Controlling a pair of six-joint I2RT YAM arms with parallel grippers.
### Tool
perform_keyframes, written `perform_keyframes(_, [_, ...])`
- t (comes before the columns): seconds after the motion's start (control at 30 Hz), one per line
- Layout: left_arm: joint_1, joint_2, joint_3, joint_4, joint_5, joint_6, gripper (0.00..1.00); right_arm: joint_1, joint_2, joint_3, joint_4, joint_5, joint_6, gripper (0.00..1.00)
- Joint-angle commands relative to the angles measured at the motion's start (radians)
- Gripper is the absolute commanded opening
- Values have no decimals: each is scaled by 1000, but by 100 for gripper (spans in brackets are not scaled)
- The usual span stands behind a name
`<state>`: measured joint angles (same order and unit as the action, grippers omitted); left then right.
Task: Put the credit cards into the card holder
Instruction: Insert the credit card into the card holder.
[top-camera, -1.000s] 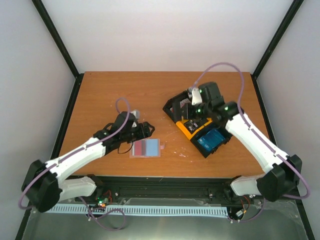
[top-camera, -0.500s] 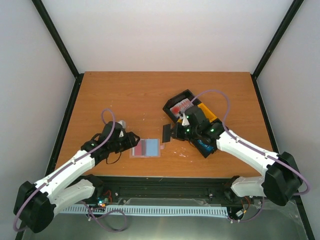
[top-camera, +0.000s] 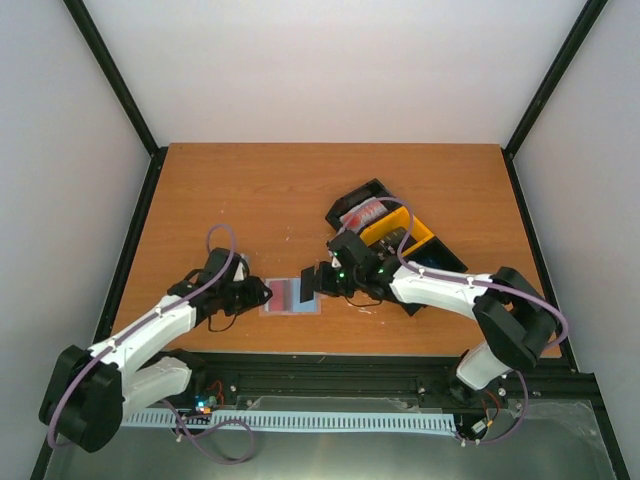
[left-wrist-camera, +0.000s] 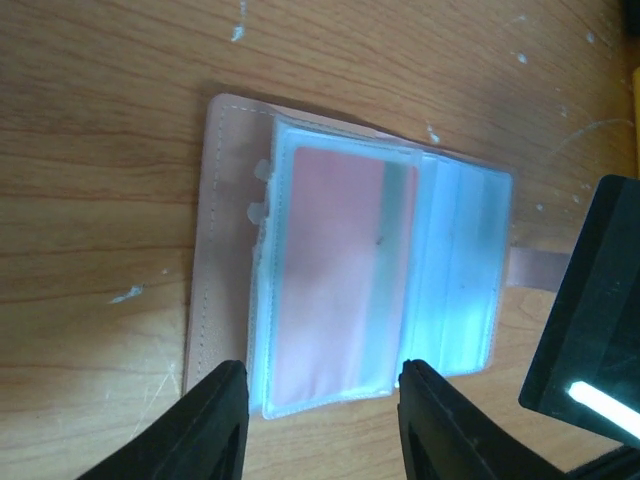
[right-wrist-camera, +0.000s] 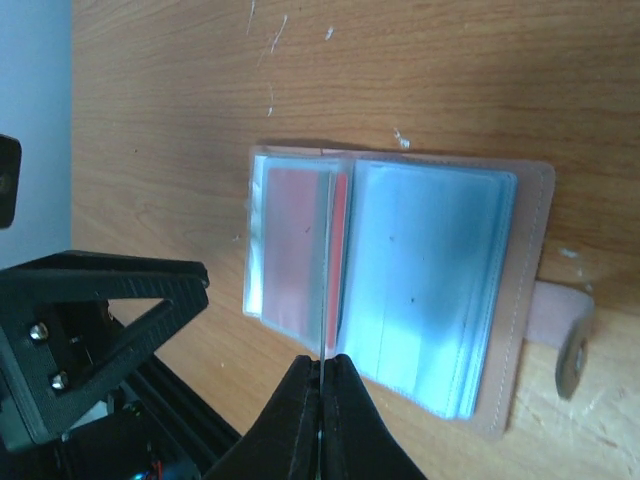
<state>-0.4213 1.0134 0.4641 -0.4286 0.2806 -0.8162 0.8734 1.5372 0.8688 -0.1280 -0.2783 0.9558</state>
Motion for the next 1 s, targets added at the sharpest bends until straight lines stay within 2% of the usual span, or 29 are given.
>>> perform_keyframes(0.0, [9, 59, 41, 8, -45, 59, 41, 10, 49, 36, 89, 22, -10, 3])
perform_keyframes(0.13, [9, 106, 35, 47, -89, 58, 39, 10, 83, 17, 142, -8, -34, 3])
perform_keyframes(0.33, [9, 168, 30, 99, -47, 48, 36, 10, 129, 5, 223, -79, -49, 3])
perform_keyframes(0.7, [9, 213, 38, 50, -81, 36, 28, 10, 172, 8, 137, -41, -40, 3])
perform_keyframes(0.97, [9, 221, 41, 26, -117, 22, 24, 9, 208, 27, 154, -59, -21, 3])
